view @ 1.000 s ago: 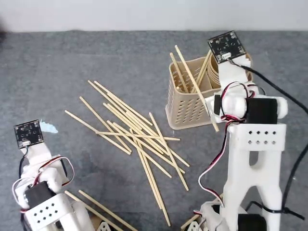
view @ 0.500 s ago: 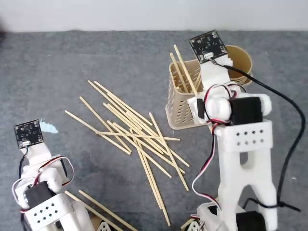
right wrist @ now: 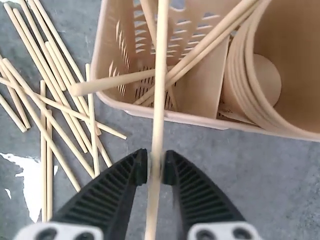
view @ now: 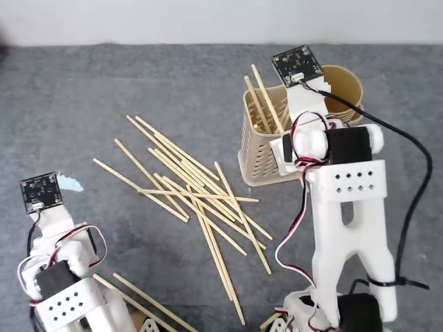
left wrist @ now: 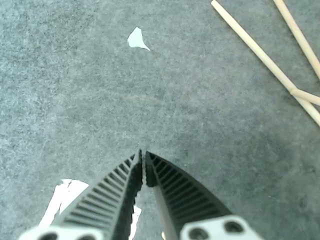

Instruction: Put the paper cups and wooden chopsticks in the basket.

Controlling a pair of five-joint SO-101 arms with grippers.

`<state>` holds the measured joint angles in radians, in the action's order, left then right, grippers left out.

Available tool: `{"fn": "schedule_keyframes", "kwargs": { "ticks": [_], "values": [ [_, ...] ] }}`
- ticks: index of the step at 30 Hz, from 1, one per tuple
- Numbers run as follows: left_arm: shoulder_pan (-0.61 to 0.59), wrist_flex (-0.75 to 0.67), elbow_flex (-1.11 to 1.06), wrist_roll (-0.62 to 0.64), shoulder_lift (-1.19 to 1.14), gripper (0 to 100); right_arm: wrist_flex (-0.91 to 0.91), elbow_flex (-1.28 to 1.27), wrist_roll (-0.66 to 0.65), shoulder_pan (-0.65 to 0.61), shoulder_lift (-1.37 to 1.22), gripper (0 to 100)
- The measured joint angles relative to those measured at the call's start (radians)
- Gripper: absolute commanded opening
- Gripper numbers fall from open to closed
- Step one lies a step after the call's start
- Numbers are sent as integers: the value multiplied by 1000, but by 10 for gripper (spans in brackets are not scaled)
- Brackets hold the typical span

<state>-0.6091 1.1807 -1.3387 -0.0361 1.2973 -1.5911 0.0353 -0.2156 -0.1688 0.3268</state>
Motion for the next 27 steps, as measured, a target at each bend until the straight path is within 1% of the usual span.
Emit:
{"fn": "schedule_keyframes", "kwargs": {
  "ticks": [8,13,19,23,27],
  "values": [
    [0,0,0,0,0,13,0,6,0,-3,0,7],
    [0,0,0,0,0,13,0,112,0,-3,2,7],
    [0,0,0,0,0,13,12,143,11,-3,95,7],
    [0,0,0,0,0,13,89,120,61,-5,175,7],
    [0,0,0,0,0,13,267,-31,100,-5,261,7]
  ]
}}
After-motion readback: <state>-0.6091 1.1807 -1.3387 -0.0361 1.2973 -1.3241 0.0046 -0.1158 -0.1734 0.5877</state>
